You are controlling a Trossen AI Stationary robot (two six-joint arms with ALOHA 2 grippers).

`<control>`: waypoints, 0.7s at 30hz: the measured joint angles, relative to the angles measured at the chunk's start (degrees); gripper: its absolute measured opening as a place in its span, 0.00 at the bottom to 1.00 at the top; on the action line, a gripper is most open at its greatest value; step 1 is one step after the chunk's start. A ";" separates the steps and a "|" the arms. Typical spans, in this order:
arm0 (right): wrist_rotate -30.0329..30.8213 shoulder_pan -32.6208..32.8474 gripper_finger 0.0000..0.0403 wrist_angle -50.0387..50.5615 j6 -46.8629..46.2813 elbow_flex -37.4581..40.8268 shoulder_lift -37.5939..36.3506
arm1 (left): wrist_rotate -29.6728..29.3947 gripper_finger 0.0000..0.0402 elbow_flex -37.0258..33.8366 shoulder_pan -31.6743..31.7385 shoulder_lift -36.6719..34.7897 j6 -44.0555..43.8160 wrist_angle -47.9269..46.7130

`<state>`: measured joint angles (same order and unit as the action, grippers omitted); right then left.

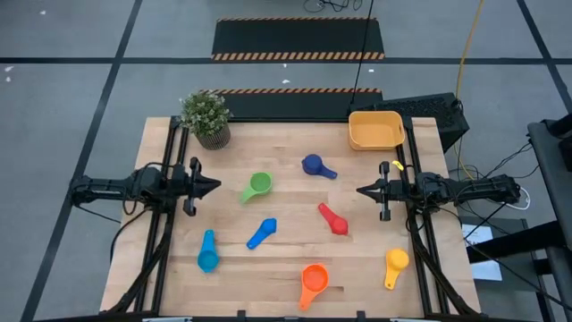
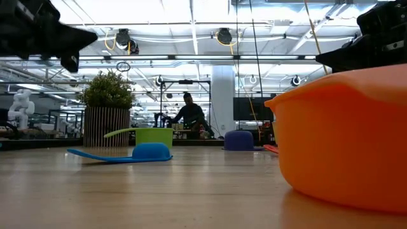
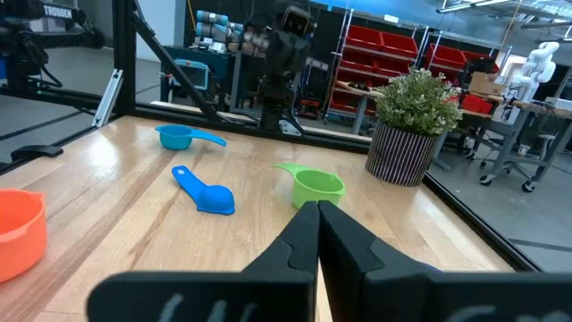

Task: Nest measuring cups in basket
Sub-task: Stack the green measuring cup on top of the orange measuring cup

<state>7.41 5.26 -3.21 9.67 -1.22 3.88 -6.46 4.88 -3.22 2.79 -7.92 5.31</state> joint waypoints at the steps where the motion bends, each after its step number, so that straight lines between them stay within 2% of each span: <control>1: 0.01 0.00 0.00 0.00 0.00 -0.01 -0.02 | -1.26 0.06 1.59 -0.14 1.21 0.27 -0.45; 6: 0.01 0.00 0.00 -0.01 0.00 0.01 0.00 | -7.61 0.06 11.54 -0.29 9.93 3.55 -2.97; 11: 0.02 0.00 0.00 -0.01 1.50 0.00 -0.02 | -10.44 0.06 23.00 -0.27 20.73 4.08 -7.99; 15: 0.03 0.00 0.00 -0.01 6.12 -0.01 0.00 | -14.46 0.06 31.13 -0.23 29.05 -3.50 -10.42; 18: -0.01 0.00 0.00 -0.01 6.15 -0.01 -0.01 | -18.48 0.06 36.33 -0.14 34.96 -10.60 -10.79; 21: 0.02 -0.01 0.00 -0.06 6.01 -0.01 -0.02 | -19.17 0.06 41.23 0.19 40.38 -13.84 -12.56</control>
<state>7.42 5.24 -3.27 15.68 -1.23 3.86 -25.62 46.12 -3.03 43.16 -21.76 -7.25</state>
